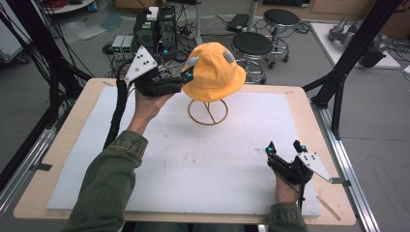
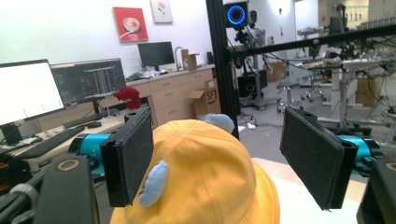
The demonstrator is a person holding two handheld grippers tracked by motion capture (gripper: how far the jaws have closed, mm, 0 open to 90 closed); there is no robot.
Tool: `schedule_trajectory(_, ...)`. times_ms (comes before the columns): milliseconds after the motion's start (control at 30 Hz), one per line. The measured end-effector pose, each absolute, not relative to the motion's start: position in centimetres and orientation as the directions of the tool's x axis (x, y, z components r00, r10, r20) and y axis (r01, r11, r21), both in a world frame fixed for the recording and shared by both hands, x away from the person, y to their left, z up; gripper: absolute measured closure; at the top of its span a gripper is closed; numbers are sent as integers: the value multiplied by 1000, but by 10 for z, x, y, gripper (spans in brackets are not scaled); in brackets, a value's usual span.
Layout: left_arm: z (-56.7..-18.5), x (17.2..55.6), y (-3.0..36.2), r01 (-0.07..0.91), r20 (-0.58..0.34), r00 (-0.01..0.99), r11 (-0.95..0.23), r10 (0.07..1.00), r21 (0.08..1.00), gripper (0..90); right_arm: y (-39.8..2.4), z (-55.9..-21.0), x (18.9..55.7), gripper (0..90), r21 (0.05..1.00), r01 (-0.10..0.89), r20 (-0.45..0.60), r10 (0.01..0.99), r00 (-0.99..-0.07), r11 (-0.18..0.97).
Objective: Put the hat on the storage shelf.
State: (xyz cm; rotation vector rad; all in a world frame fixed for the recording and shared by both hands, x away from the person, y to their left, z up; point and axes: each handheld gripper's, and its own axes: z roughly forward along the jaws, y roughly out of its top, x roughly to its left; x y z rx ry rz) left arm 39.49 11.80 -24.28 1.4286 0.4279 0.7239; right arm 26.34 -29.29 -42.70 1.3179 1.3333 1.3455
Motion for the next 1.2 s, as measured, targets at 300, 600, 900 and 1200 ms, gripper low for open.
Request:
schedule_trajectory(300,-259,380,148,-195,139,671,-8,729,981,254,-292,-428,266,95,985,125,132,982,-132,-116)
schedule_trajectory(600,-273,371,176,-200,114,620,16,777,980,250,-292,-428,265,95,985,129,133,982,-131,-116)
schedule_trajectory(900,-287,361,194,-165,86,595,17,799,986,243,-292,-428,265,94,984,132,133,982,-132,-115)
schedule_trajectory(1200,-315,343,217,-129,55,557,20,829,991,237,-292,-428,265,95,985,132,132,981,-140,-114)
